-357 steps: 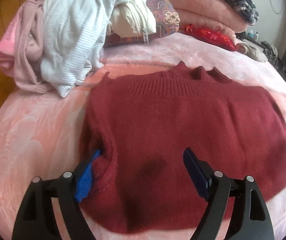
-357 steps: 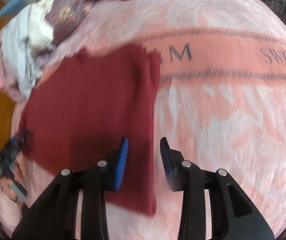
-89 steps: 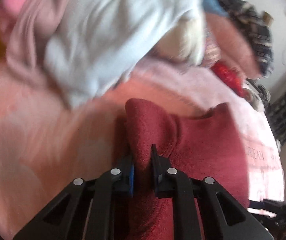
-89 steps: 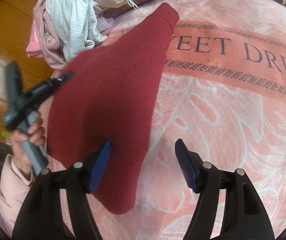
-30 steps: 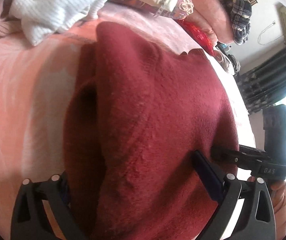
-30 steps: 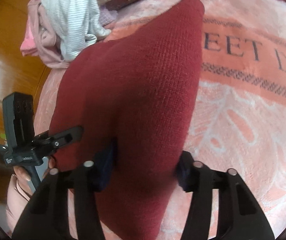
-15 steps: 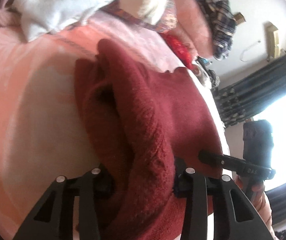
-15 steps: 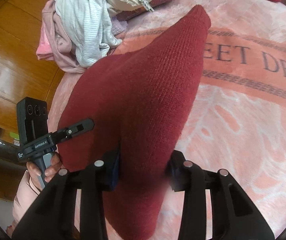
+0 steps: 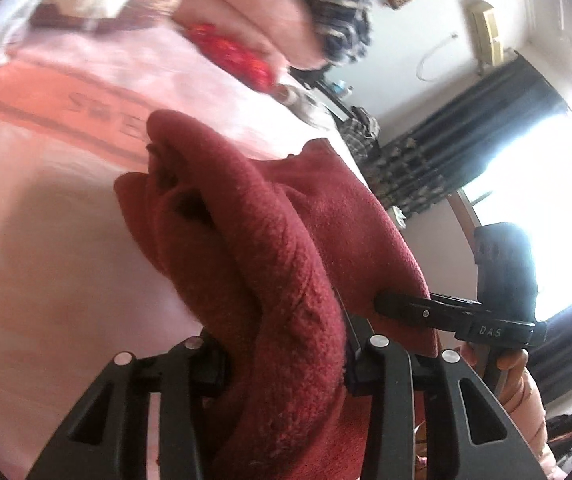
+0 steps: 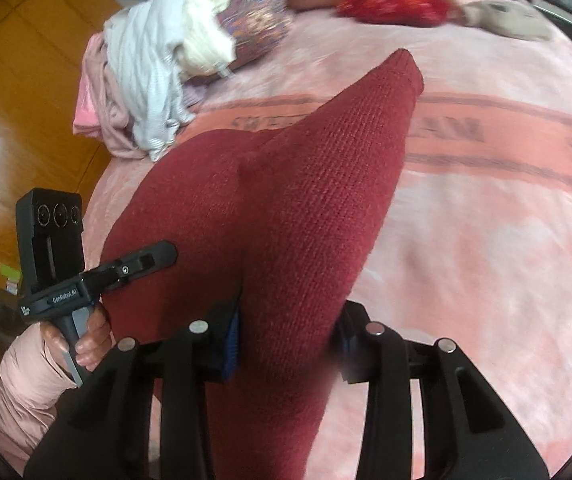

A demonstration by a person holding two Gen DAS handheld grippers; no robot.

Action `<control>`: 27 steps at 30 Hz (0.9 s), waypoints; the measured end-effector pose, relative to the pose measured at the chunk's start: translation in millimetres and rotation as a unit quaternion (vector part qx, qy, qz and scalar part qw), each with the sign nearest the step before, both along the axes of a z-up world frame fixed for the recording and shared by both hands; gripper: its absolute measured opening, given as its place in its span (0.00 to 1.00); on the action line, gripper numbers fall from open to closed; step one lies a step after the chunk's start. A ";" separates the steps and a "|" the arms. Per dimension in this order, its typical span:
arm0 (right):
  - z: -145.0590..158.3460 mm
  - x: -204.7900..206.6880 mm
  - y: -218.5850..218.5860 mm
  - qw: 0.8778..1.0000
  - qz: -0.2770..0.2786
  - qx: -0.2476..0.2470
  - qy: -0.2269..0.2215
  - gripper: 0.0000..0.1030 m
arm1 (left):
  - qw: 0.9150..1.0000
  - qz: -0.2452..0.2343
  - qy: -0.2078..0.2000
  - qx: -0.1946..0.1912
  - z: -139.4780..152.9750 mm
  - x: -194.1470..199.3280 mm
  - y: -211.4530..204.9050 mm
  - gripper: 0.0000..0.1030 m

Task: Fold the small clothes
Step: 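Grasp the folded bundle with both tools and fold it in half, then open both tools and withdraw them from the folded sweater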

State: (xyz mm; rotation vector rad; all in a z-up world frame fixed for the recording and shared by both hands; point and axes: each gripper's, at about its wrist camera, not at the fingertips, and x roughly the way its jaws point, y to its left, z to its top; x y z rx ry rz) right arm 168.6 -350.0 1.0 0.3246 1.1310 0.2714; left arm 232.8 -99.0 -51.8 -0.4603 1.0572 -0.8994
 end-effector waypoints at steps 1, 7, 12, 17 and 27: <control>-4.6 -9.4 -15.8 1.000 -0.007 0.000 0.002 0.35 | 1.000 -0.005 -0.006 0.008 -2.1 -8.9 -15.1 0.39; -87.4 -48.3 -79.5 0.996 -0.053 0.031 0.061 0.37 | 0.997 -0.014 0.021 0.074 -69.0 -51.7 -74.3 0.46; -106.7 -67.9 -96.7 0.993 -0.063 0.098 0.033 0.45 | 0.996 -0.002 -0.016 0.084 -78.3 -61.6 -76.9 0.57; -82.0 -95.8 -96.7 0.994 -0.046 0.093 0.026 0.68 | 0.989 0.048 -0.035 0.134 -54.4 -77.5 -70.0 0.83; -103.5 -153.7 -98.2 0.988 -0.040 0.132 0.068 0.27 | 0.981 0.080 -0.034 0.174 -63.6 -138.3 -43.8 0.73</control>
